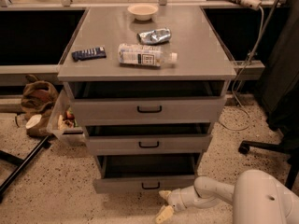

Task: Close bottom drawer

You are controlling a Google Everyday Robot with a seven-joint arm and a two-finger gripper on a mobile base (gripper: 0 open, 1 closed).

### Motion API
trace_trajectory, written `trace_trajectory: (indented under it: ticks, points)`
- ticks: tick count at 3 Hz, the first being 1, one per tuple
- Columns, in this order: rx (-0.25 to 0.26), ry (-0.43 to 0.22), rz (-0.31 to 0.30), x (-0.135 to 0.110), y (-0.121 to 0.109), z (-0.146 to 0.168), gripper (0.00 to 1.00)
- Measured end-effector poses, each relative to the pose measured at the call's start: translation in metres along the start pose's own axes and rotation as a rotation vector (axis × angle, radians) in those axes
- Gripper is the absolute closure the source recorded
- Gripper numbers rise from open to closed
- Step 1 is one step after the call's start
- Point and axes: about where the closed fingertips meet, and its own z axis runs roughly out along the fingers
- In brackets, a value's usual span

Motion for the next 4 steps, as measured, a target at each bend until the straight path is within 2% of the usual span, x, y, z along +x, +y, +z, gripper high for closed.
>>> trace_trajectory:
  ticks: [1,2,3,4]
  points:
    - [0.037,-0.010,-0.033,-0.017,-0.016,-0.004,0.00]
    - [0.075,-0.028,-0.089,-0.056,-0.042,-0.010,0.00]
    - [0.136,-0.013,-0.153,-0.100,-0.072,-0.021,0.00]
    - [0.136,-0.013,-0.153,-0.101,-0.072,-0.021,0.00]
